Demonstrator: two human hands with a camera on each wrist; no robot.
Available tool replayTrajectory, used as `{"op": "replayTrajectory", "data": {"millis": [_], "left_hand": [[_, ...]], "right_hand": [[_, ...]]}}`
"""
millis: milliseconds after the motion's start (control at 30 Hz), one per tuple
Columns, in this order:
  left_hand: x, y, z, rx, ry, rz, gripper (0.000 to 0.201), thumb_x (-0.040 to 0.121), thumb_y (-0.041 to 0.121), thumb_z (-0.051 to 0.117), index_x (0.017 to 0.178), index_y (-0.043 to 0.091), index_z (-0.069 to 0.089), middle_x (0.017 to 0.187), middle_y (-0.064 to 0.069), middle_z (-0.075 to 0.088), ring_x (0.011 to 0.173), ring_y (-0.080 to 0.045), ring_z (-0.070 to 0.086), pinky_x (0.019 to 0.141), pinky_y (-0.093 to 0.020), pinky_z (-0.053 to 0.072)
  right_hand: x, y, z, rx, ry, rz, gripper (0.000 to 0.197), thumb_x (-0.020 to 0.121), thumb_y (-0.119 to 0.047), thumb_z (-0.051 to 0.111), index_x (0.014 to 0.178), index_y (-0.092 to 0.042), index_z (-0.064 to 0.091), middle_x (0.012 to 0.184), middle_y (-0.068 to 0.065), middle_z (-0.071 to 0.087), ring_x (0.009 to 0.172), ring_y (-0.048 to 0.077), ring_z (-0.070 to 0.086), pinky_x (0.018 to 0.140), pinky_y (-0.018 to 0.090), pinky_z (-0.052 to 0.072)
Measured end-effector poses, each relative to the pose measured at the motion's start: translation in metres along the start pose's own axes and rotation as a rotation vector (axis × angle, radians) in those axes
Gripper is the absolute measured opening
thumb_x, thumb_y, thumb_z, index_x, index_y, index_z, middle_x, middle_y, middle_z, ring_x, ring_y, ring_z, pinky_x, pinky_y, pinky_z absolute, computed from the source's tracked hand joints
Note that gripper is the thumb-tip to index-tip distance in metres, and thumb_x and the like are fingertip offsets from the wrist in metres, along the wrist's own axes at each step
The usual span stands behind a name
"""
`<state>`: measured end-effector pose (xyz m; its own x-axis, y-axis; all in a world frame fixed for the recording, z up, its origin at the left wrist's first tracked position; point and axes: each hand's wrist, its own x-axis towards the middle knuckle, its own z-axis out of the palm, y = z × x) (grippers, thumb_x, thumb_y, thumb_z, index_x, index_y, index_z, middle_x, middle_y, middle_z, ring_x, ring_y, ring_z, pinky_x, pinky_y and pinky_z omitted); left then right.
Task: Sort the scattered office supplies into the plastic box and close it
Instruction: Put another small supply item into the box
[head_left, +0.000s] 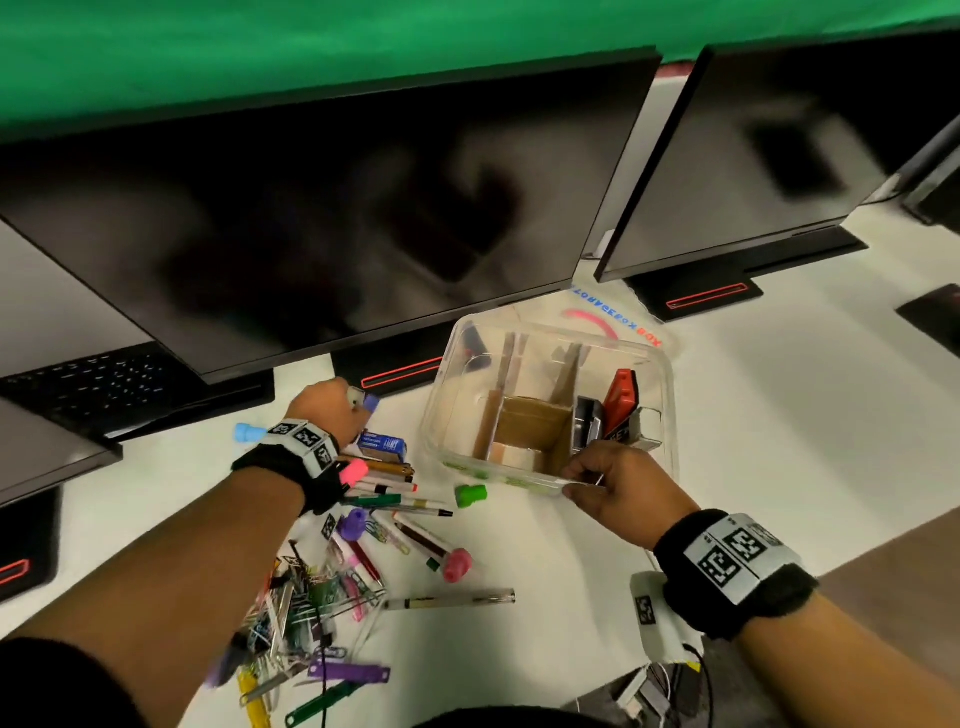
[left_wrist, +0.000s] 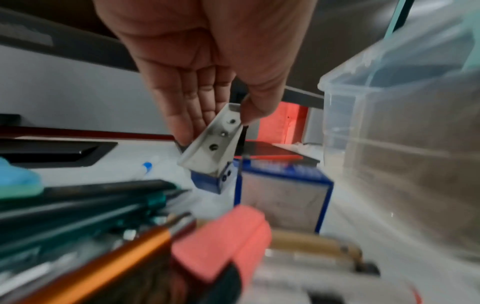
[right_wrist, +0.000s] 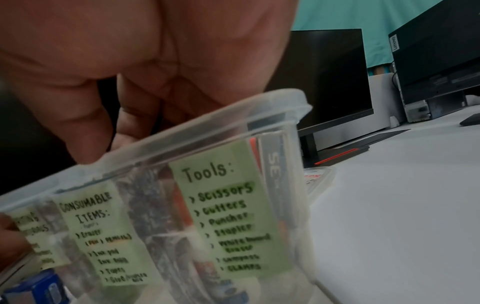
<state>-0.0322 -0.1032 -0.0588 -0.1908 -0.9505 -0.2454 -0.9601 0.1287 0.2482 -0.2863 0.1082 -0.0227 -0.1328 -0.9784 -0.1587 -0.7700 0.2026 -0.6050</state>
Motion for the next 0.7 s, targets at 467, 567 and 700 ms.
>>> {"op": "replayTrajectory", "data": {"millis": [467,567,700], "left_hand": [[-0.061,0.117,-0.051,-0.587,-0.045,0.275,0.012,0.072,0.019,0.065,0.073,0.011,0.056,0.061,-0.005,0.064,0.066,-0.028,0.07,0.069,-0.04,0.059],[-0.066,0.134,-0.039,-0.647,-0.078,0.279,0.014,0.073,0.013,0.063,0.067,0.019,0.051,0.066,-0.007,0.068,0.069,-0.026,0.07,0.071,-0.034,0.059],[-0.061,0.141,-0.03,-0.606,-0.136,0.348,0.017,0.079,0.019,0.065,0.068,0.022,0.053,0.064,0.0,0.067,0.07,-0.022,0.068,0.072,-0.029,0.055]], "right_hand": [[0.045,-0.079,-0.004,0.255,0.153,0.148,0.042,0.071,-0.038,0.076,0.104,-0.015,0.065,0.079,0.003,0.071,0.074,0.015,0.065,0.071,0.025,0.051],[0.048,-0.072,-0.002,0.209,0.199,0.167,0.023,0.075,-0.031,0.073,0.085,-0.015,0.061,0.06,-0.006,0.056,0.055,0.007,0.052,0.047,0.009,0.036],[0.052,-0.061,0.0,0.223,0.199,0.248,0.019,0.076,-0.023,0.071,0.074,-0.013,0.056,0.06,-0.003,0.054,0.061,0.016,0.054,0.048,0.017,0.036]]}}
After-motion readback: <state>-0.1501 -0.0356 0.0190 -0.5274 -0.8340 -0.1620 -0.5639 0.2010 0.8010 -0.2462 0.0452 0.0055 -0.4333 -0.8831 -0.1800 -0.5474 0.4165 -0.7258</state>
